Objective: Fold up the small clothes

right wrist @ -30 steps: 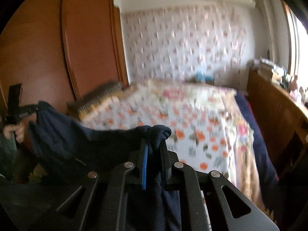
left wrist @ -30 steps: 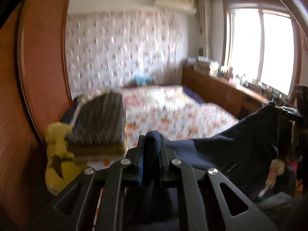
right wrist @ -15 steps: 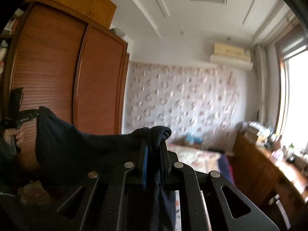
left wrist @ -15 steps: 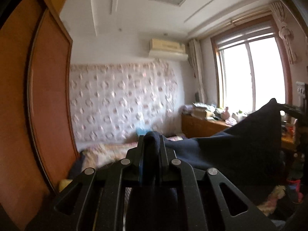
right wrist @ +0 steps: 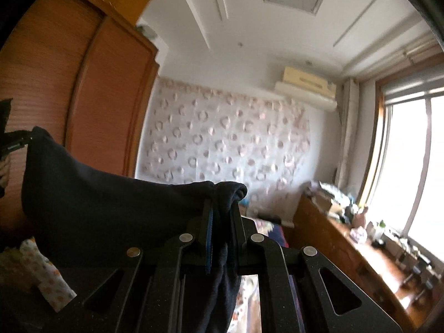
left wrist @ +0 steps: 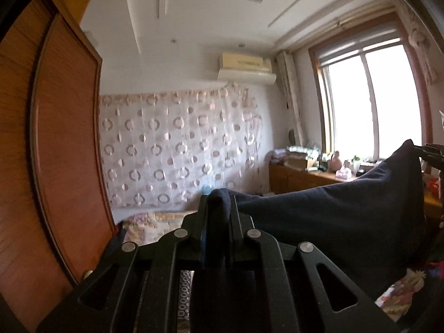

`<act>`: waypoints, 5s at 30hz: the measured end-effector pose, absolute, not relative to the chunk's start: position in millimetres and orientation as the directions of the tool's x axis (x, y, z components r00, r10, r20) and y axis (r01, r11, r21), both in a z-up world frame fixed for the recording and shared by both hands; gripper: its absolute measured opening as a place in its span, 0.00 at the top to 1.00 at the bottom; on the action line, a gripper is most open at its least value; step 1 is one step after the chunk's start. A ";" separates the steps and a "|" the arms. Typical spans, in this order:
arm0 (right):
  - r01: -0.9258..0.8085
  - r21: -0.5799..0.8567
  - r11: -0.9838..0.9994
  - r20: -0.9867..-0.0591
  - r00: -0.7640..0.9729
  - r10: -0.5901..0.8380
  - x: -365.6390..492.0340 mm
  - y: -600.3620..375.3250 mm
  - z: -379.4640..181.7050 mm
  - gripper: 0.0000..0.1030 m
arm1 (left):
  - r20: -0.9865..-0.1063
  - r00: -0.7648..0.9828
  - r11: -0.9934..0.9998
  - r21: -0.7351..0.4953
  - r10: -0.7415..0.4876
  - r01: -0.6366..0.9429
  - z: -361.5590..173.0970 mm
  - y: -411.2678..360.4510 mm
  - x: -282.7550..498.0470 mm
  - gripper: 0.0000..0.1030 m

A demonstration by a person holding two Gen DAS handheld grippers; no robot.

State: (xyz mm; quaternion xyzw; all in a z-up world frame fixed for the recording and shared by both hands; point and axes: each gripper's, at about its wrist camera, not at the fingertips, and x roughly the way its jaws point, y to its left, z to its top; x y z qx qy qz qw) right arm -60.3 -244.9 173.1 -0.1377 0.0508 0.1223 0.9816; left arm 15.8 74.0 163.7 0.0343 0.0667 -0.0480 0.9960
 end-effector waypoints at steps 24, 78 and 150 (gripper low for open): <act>-0.266 -0.255 0.930 -0.577 0.813 0.075 239.4 -188.0 79.6 0.90 | -0.588 0.809 0.989 0.116 -0.008 0.094 -7.1 31.7 302.6 0.88; -0.148 0.034 0.988 -0.744 0.657 0.124 95.5 -261.6 50.4 0.53 | -0.735 0.664 0.987 -0.051 -0.140 0.152 -84.2 35.5 152.9 0.23; -0.268 0.071 0.961 -0.519 0.813 0.265 -9.0 -272.0 97.5 0.94 | -0.557 0.827 0.990 -0.141 -0.078 -0.002 -32.6 82.6 68.9 0.94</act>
